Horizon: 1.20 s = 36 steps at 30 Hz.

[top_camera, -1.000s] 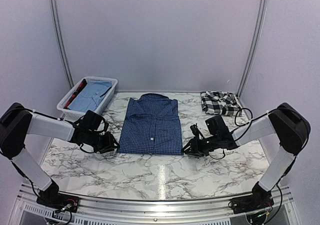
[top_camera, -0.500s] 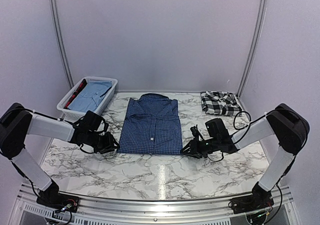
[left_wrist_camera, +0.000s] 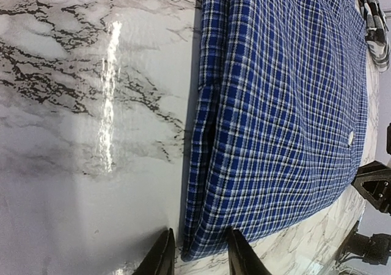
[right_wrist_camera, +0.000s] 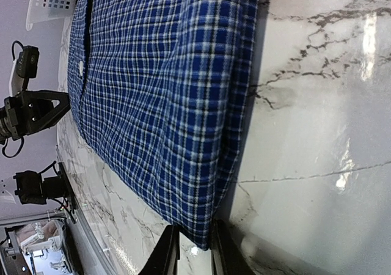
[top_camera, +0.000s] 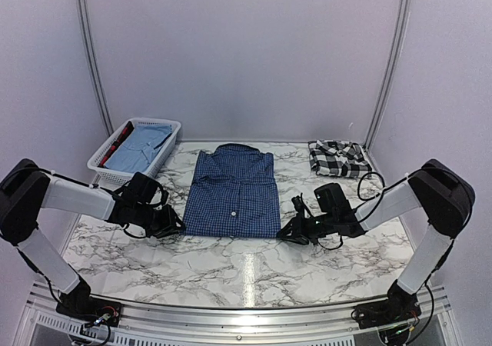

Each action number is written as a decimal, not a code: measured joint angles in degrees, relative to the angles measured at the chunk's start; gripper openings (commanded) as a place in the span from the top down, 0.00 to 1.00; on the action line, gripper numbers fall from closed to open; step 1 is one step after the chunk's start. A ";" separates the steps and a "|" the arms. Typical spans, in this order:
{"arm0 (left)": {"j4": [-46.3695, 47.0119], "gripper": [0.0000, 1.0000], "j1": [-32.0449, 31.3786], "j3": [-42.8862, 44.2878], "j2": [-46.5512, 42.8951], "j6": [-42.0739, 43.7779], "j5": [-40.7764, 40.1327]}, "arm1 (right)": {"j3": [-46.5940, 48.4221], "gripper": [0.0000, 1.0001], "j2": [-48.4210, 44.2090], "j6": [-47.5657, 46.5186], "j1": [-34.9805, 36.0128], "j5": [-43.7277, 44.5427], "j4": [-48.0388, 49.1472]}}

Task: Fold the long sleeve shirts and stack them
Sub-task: Pick up the 2/3-rectangle-folded shirt from the center of the board.

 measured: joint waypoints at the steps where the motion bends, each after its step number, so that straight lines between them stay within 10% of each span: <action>1: 0.09 0.71 0.00 -0.07 -0.02 -0.07 0.02 | 0.00 0.82 0.02 0.00 0.00 0.00 0.00; 18: 0.17 0.68 -0.17 -0.42 -0.20 -0.81 1.11 | 0.02 0.83 0.61 0.02 0.00 -0.26 0.81; 36: -2.19 1.00 -0.46 -0.20 0.11 -1.70 1.55 | 0.17 1.00 0.87 -0.26 0.02 -0.17 0.81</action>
